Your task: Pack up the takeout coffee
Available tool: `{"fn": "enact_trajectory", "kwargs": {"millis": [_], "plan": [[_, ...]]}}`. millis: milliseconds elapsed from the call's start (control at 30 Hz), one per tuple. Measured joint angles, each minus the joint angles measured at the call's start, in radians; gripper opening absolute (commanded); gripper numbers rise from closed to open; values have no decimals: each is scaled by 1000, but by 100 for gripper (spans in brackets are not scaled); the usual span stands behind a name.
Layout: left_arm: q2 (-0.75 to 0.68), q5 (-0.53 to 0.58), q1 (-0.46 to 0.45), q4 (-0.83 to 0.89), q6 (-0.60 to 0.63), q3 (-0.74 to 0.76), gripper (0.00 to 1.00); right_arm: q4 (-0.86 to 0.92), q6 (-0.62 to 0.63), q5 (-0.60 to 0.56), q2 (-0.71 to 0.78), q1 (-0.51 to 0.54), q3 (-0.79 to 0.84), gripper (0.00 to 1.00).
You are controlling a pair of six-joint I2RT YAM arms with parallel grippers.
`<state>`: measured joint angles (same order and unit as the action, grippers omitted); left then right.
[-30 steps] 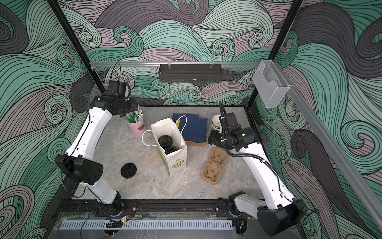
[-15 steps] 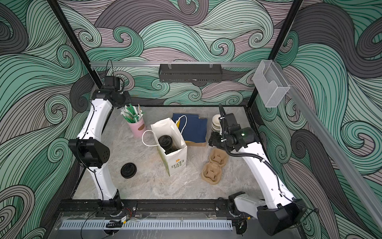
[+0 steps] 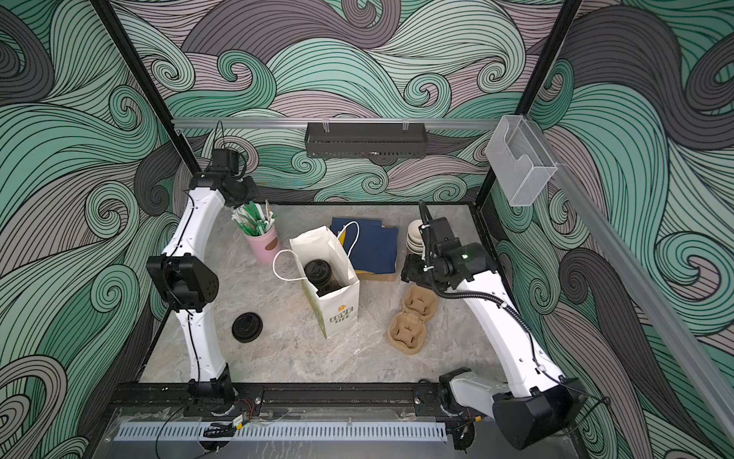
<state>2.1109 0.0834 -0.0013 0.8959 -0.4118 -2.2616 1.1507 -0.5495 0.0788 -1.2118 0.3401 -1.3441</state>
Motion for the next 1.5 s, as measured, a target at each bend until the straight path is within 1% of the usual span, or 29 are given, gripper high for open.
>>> {"fn": "enact_trajectory", "kwargs": {"millis": [67, 300, 400, 533, 600, 633, 867, 1100, 1367, 1500], "plan": [[1, 3, 0, 0, -4, 0, 30, 2, 0, 0, 0, 0, 0, 66], [22, 22, 0, -10, -11, 0, 28, 8, -1, 0, 0, 0, 0, 66], [36, 31, 0, -17, -16, 0, 21, 17, -1, -2, 2, 0, 0, 66], [58, 38, 0, -21, -19, 0, 6, 24, -2, -16, 24, 0, 0, 66], [61, 38, 0, -21, -19, 0, 1, 27, -4, -20, 40, 0, 0, 66], [61, 38, 0, -22, -21, 0, 0, 30, -4, -22, 49, 0, 0, 66], [21, 39, 0, -58, -20, 26, 0, 38, -5, -27, 69, 0, 0, 66], [-108, 27, 0, -86, -21, 79, 0, 39, -5, -26, 73, 0, 0, 66], [-231, 11, 0, -98, -13, 85, 0, 55, 2, -29, 114, 0, -2, 66], [-320, -7, 0, -90, 13, 86, 0, 82, 39, -40, 145, 0, -58, 66]]}}
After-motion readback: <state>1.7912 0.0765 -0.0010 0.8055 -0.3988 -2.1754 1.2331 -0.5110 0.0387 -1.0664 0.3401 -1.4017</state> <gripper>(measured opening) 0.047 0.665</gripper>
